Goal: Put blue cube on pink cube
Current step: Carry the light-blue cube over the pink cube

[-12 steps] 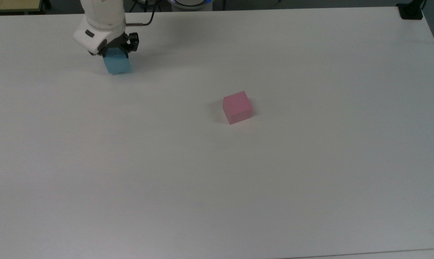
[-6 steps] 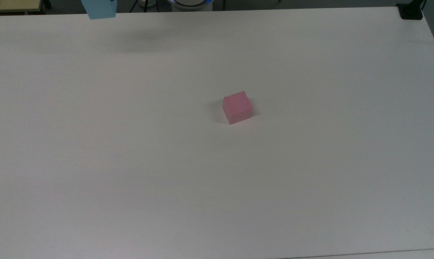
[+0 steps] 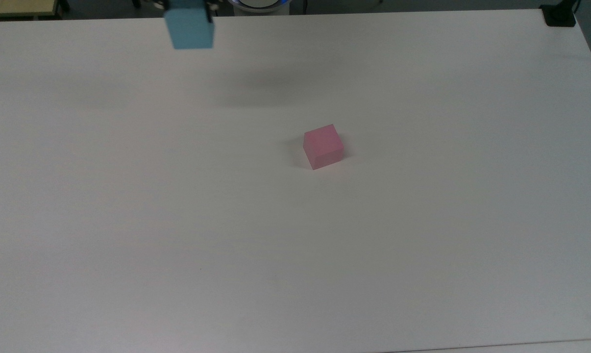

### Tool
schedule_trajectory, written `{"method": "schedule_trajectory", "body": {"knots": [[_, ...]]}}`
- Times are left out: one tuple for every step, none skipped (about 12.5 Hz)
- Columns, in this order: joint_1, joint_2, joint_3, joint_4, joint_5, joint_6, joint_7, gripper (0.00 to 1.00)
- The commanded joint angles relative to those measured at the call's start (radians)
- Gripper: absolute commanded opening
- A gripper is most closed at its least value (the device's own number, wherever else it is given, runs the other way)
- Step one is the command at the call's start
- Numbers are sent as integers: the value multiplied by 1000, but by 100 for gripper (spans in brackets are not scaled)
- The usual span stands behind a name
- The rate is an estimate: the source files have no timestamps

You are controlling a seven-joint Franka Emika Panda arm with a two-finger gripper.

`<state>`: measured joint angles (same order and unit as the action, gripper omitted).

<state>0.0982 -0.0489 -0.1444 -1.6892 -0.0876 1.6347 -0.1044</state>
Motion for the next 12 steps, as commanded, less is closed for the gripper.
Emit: {"method": "schedule_trajectory", "body": {"knots": [[55,191,87,216,6,-73,179,9],[102,231,94,239,0,-69,222,10],[147,274,94,268,-1,-67,259,10],[172,300,95,284,0,-69,282,10],[182,304,106,284,6,-70,282,10],[181,304,120,284,9,-73,284,10],[179,302,132,284,11,-73,284,10],[175,302,140,279,12,-69,284,10],[179,310,141,269,12,-55,285,10],[181,331,140,257,12,-49,285,10],[184,343,141,255,9,-20,285,11],[186,357,140,244,9,5,284,11]]}}
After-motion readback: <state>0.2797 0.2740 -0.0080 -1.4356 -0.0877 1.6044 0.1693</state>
